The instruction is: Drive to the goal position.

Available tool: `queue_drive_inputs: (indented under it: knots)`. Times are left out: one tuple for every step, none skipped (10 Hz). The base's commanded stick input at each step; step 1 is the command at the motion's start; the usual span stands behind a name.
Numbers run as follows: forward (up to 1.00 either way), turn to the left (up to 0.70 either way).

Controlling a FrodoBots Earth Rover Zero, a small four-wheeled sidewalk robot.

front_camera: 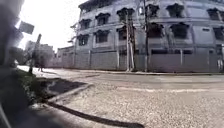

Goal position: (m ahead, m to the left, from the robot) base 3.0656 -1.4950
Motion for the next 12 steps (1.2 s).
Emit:
queue_drive_inputs:
  knots:
    - [1.00,0.39]
    - [1.00,0.39]
    - [1.00,0.39]
    - [1.00,0.39]
    - [1.00,0.39]
    - [1.00,0.39]
    - [1.00,0.39]
    - [1.00,0.39]
    - [1.00,0.39]
    - [1.00,0.39]
    - [1.00,0.39]
    - [1.00,0.39]
